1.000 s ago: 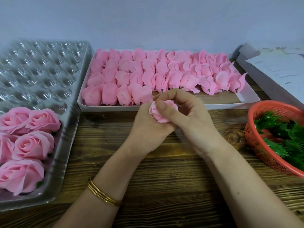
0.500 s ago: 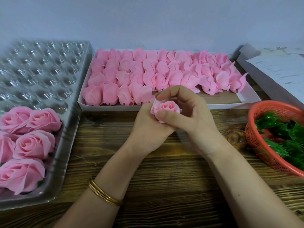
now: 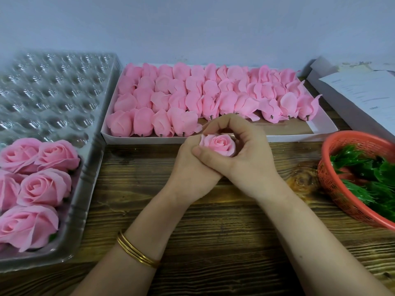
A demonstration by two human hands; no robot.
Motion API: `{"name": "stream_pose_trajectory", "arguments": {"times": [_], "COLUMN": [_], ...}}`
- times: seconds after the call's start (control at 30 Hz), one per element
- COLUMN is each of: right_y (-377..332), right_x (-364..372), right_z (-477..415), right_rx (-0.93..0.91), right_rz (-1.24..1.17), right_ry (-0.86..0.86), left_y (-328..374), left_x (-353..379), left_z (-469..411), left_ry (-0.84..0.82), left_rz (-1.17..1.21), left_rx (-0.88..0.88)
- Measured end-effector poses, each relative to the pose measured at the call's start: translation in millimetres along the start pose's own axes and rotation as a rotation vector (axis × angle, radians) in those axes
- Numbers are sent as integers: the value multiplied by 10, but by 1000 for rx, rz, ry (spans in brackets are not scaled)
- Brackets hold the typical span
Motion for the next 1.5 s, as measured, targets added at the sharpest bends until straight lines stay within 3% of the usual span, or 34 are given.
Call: {"name": "stream_pose_trajectory", "arguments": {"times": [0.23, 0.47, 0.7, 1.1, 1.2, 1.5], "right_y": [116, 201, 264, 274, 209, 151], "right_x": [7, 25, 35, 9, -91, -20], "right_z": [-21, -31, -36, -56, -90, -33], "right_rx": [93, 275, 325, 367, 302, 264], "right_rz": [-129, -640, -779, -859, -877, -700], "right_ry": [-91, -143, -155, -181, -143, -250], "left_y": [14, -7, -13, 17, 11, 37], "left_x": [11, 0, -3, 9, 41, 142], "left_z": [8, -13, -21, -2, -4, 19], "left_ry": [-9, -18, -22, -51, -81, -189], "left_rz": [55, 233, 349, 299, 251, 211], "left_rx": [8, -26, -34, -38, -47, -21]}}
Point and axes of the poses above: each hand's wrist, its own z-axis away from the middle knuckle, its own x-axis out of the palm, y = z × x, the point moved 8 cm from there along -z, towards the middle knuckle, and after that the axes turned 3 degrees about -z, right-handed, at the moved point
